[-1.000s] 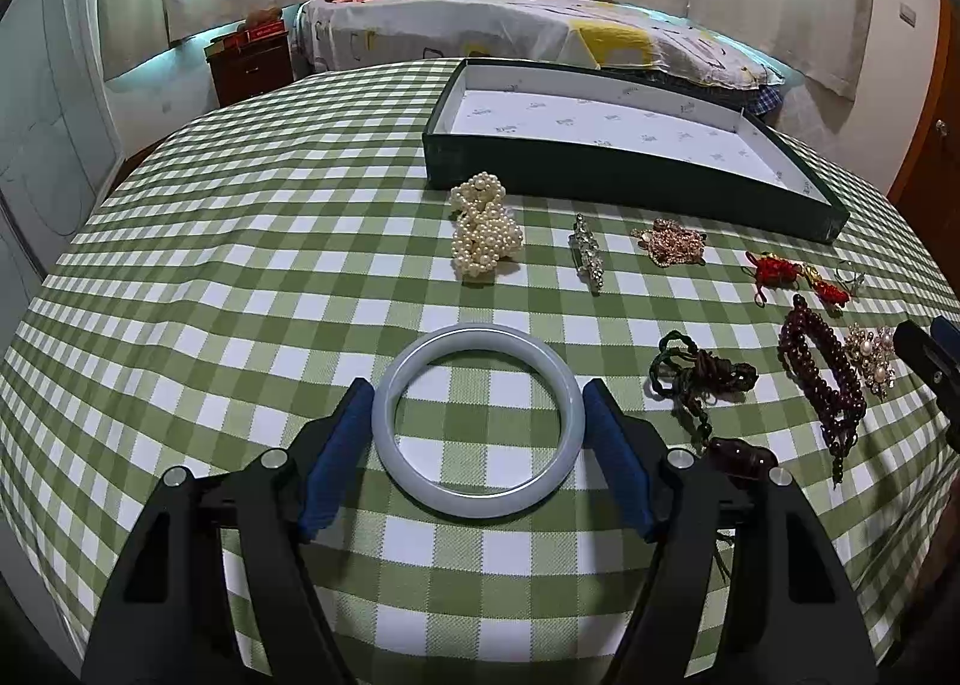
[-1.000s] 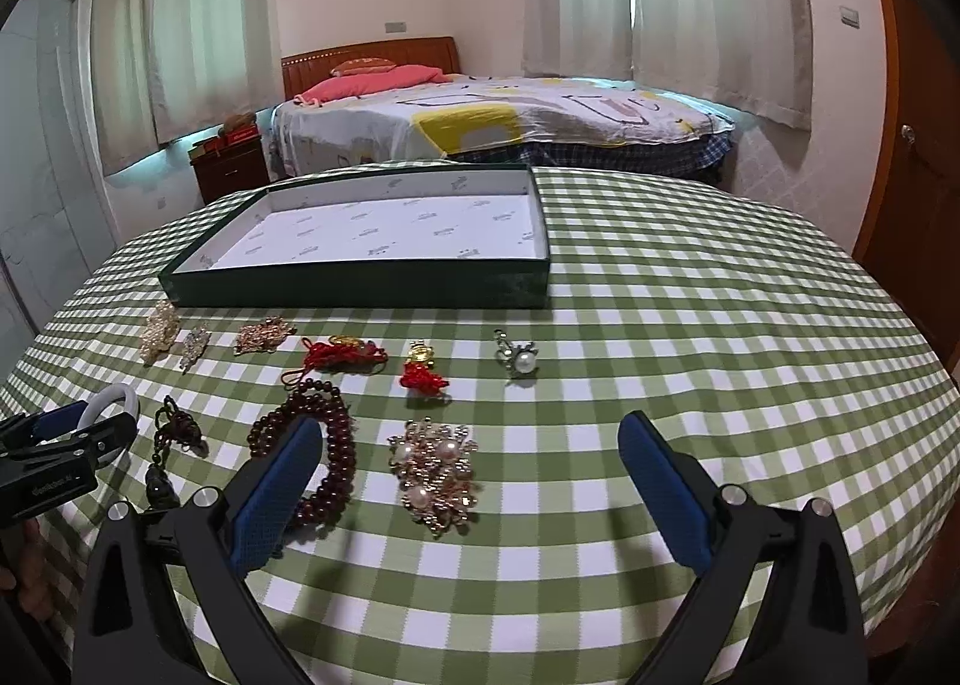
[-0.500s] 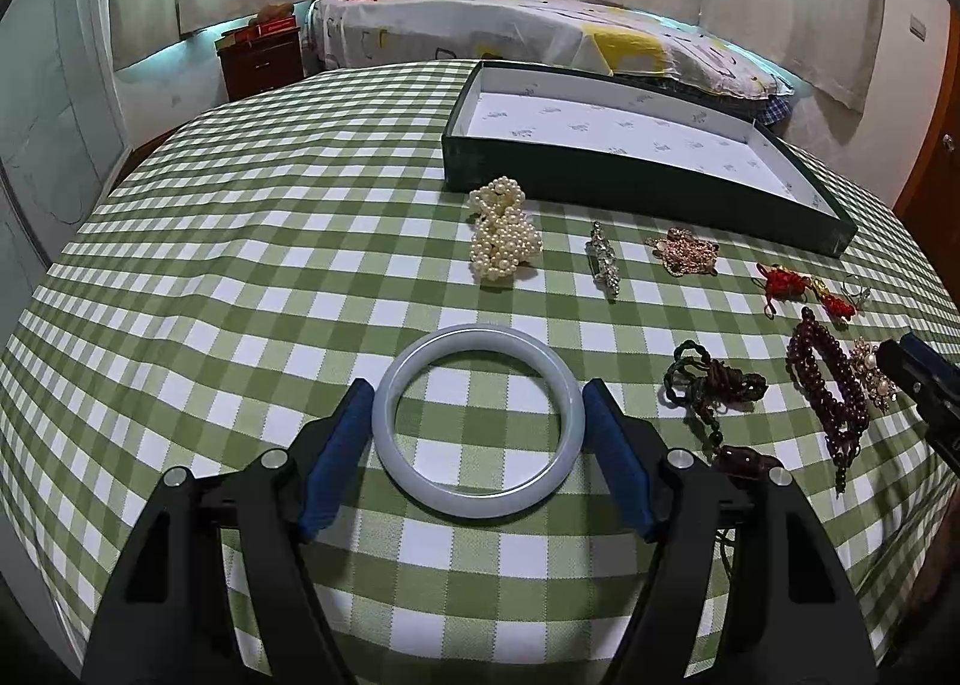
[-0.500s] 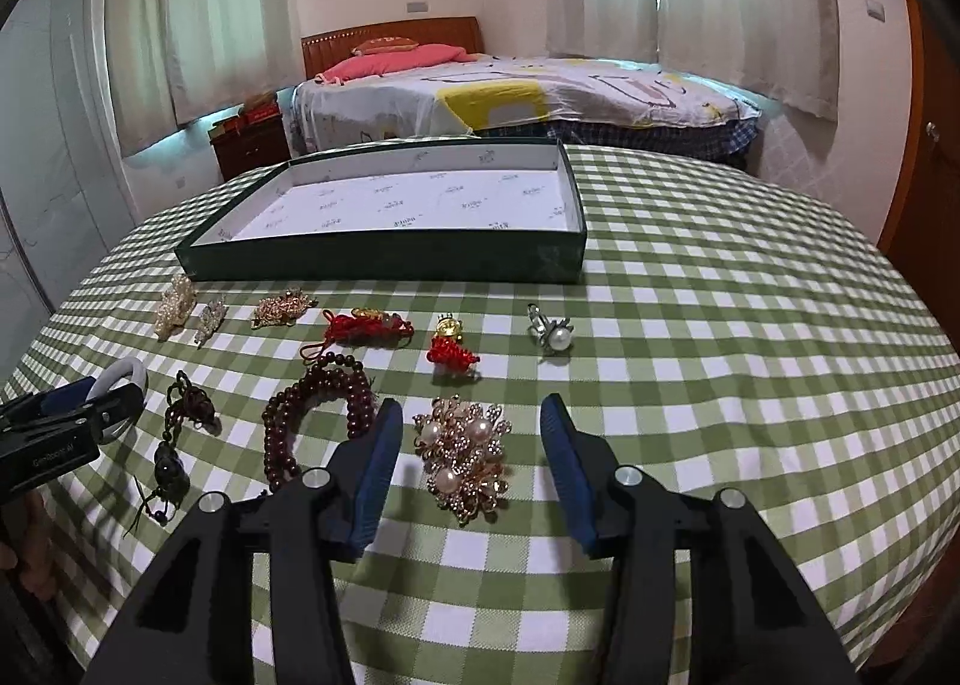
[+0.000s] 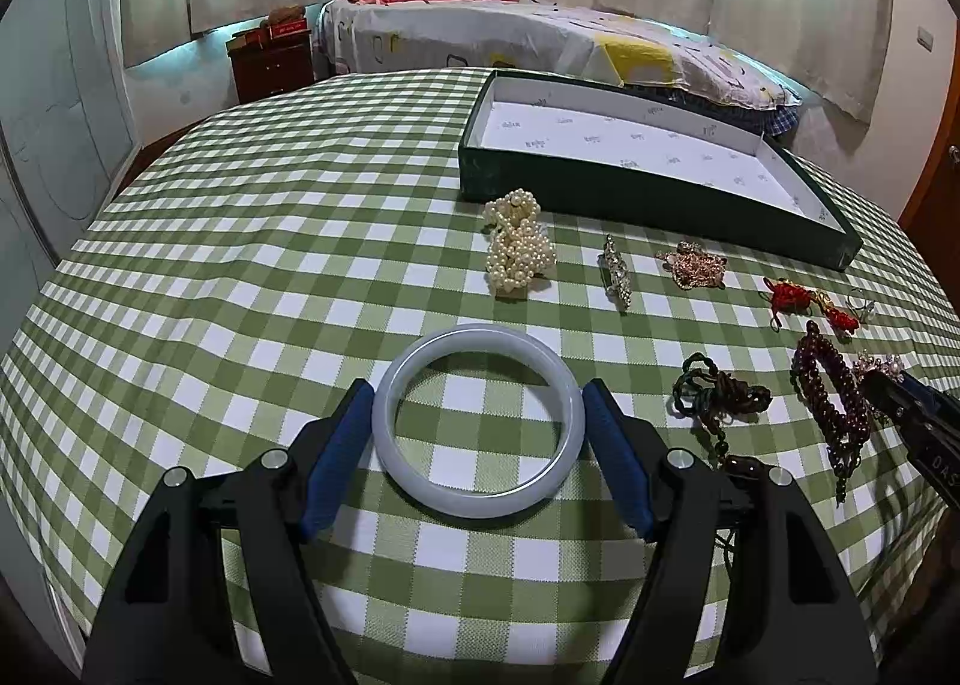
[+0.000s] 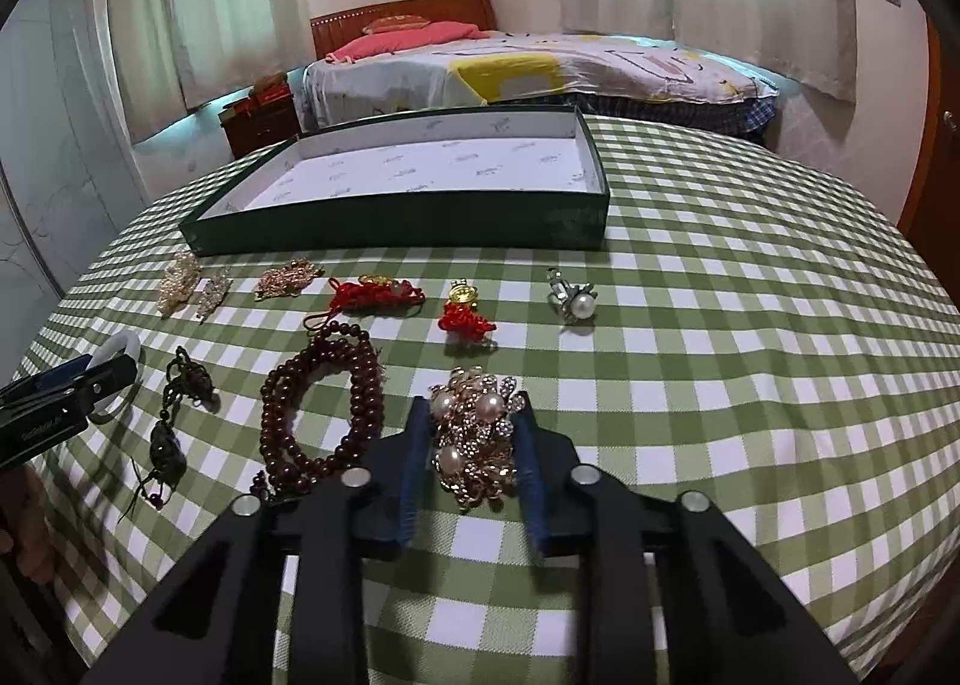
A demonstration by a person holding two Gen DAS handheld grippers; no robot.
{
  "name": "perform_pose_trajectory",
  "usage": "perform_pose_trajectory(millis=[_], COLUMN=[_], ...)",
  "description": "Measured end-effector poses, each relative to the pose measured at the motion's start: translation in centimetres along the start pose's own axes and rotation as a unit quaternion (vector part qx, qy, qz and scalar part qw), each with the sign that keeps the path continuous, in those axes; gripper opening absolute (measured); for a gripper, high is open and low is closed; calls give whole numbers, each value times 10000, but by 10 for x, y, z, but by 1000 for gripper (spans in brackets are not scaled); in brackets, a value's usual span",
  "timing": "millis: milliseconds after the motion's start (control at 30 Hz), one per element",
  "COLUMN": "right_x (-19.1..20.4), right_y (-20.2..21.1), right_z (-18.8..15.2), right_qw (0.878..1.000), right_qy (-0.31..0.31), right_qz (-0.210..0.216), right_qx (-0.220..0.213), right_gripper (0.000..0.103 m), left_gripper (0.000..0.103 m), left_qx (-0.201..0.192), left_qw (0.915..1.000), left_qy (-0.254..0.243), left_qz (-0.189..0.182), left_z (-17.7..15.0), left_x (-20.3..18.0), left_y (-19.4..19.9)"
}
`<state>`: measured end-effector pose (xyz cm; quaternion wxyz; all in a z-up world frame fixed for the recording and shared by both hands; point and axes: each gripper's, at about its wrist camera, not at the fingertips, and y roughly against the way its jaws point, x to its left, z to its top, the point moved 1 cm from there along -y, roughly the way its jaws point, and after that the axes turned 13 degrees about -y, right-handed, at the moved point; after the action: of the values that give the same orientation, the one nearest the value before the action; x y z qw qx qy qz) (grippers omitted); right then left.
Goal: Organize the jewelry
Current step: 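Close the left tool on the jade bangle while the right tool grasps the pearl flower brooch, then carry the bangle and brooch into the white box and open both tools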
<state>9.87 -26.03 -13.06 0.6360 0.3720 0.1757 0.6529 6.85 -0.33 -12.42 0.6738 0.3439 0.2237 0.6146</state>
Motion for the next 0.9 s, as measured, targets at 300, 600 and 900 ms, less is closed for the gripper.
perform_pose_trajectory(millis=[300,600,900], right_x=[0,5,17], right_y=[8,20,30], right_z=[2,14,58], right_qw=[9999,9994,9969], right_qy=[-6,37,59], right_qz=[17,90,238], right_qx=[-123,-327,-752], right_gripper=[23,23,23], left_gripper=[69,69,69], left_qx=[-148,-339,-703], left_qw=[9999,9994,9975], left_qy=[-45,-48,-69], left_qz=[70,27,45], left_z=[4,17,63], left_x=[-1,1,4], left_y=[9,22,29])
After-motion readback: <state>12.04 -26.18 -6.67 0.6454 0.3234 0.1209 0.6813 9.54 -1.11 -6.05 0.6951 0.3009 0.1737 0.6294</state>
